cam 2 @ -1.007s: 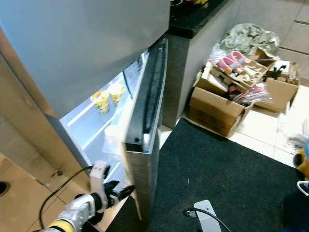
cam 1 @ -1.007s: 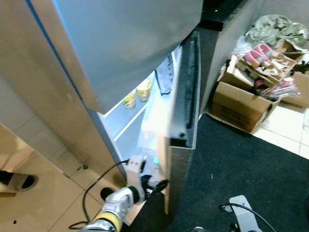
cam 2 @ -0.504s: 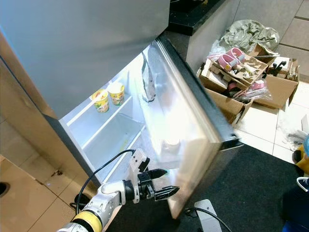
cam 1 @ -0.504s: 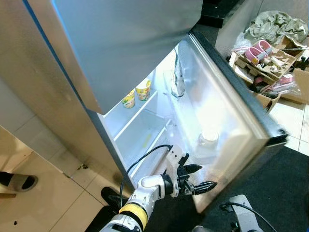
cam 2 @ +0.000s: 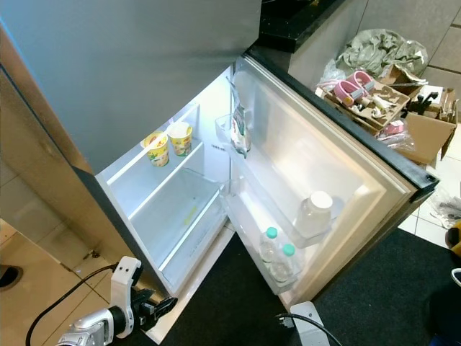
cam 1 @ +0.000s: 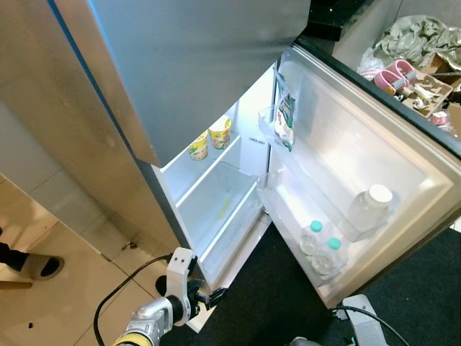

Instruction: Restocking fridge

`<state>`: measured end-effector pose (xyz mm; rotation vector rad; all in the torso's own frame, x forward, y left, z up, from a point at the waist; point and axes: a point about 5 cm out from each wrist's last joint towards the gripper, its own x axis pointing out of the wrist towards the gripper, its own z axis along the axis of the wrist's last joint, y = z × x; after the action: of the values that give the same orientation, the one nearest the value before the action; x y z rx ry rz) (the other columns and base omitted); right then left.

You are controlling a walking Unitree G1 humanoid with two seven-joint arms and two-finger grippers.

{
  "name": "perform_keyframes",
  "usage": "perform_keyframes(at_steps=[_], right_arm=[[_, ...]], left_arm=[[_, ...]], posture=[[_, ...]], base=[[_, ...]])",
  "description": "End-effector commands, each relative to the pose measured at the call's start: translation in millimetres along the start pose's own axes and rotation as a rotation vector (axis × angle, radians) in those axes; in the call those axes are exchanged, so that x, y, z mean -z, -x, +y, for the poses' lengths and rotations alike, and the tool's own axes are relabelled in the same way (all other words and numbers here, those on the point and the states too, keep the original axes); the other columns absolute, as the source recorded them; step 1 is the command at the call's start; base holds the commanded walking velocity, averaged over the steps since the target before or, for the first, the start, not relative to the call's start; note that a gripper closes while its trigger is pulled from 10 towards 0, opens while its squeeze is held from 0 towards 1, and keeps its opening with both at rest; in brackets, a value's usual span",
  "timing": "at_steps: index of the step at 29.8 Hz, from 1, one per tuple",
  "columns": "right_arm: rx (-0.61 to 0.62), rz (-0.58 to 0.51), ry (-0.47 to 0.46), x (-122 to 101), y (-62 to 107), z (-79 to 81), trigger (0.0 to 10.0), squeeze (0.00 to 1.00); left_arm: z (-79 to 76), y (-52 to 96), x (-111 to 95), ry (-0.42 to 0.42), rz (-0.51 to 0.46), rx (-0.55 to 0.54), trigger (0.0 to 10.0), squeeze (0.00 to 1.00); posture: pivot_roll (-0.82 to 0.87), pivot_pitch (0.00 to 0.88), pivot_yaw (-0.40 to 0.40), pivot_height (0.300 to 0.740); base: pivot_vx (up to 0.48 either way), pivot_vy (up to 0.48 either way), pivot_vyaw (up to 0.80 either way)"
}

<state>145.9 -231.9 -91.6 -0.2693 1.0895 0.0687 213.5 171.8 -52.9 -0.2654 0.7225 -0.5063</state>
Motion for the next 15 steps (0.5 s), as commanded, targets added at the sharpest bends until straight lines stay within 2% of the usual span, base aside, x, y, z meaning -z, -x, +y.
perform_keyframes(at_steps=[1,2,3,5,6,7,8,9,10,15], right_arm=[[-0.029,-0.059,0.013,-10.5,-0.8,1.9,10.0,0.0],[-0.029,-0.059,0.013,-10.5,-0.8,1.9,10.0,0.0],[-0.062,-0.122,0.018,-23.6,-1.2,2.2,10.0,0.0],[-0.157,-0.306,0.035,-63.6,0.6,3.7,10.0,0.0],[-0.157,-0.306,0.035,-63.6,0.6,3.7,10.0,0.0],[-0.186,-0.364,0.044,-76.7,2.2,4.1,10.0,0.0],[-0.255,-0.476,0.057,-103.9,6.6,7.2,10.0,0.0],[-0.29,-0.517,0.067,-114.6,8.9,9.6,10.0,0.0],[-0.29,-0.517,0.067,-114.6,8.9,9.6,10.0,0.0],[-0.381,-0.624,0.117,-142.6,16.5,17.0,10.0,0.0]], left_arm=[[9.2,13.4,25.8,0.064,0.063,-0.095,10.0,0.0],[9.2,13.4,25.8,0.064,0.063,-0.095,10.0,0.0],[12.2,19.9,38.8,0.095,0.091,-0.151,10.0,0.0],[16.3,34.3,64.7,0.151,0.16,-0.246,10.0,0.0],[16.3,34.3,64.7,0.151,0.16,-0.246,10.0,0.0],[17.0,38.7,72.1,0.165,0.182,-0.271,10.0,0.0],[17.2,45.7,83.8,0.192,0.216,-0.301,10.0,0.0],[17.3,48.4,88.1,0.201,0.229,-0.314,10.0,0.0],[17.3,48.4,88.1,0.201,0.229,-0.314,10.0,0.0],[17.7,54.8,97.9,0.212,0.26,-0.356,10.0,0.0]], posture=[[-0.03,0.082,0.044,0.74],[-0.03,0.082,0.044,0.74],[-0.03,0.08,0.039,0.74],[-0.03,0.08,0.038,0.74],[-0.03,0.08,0.038,0.74],[-0.03,0.08,0.038,0.74],[-0.04,0.08,0.039,0.74],[-0.04,0.08,0.039,0.74],[-0.04,0.08,0.039,0.74],[-0.04,0.08,0.039,0.74]], base=[[0.0,0.0,0.0],[0.0,0.0,0.0],[0.0,0.0,0.0],[0.0,0.0,0.0],[0.0,0.0,0.0],[0.0,0.0,0.0],[0.0,0.0,0.0],[0.0,0.0,0.0],[0.0,0.0,0.0],[0.0,0.0,0.0]])
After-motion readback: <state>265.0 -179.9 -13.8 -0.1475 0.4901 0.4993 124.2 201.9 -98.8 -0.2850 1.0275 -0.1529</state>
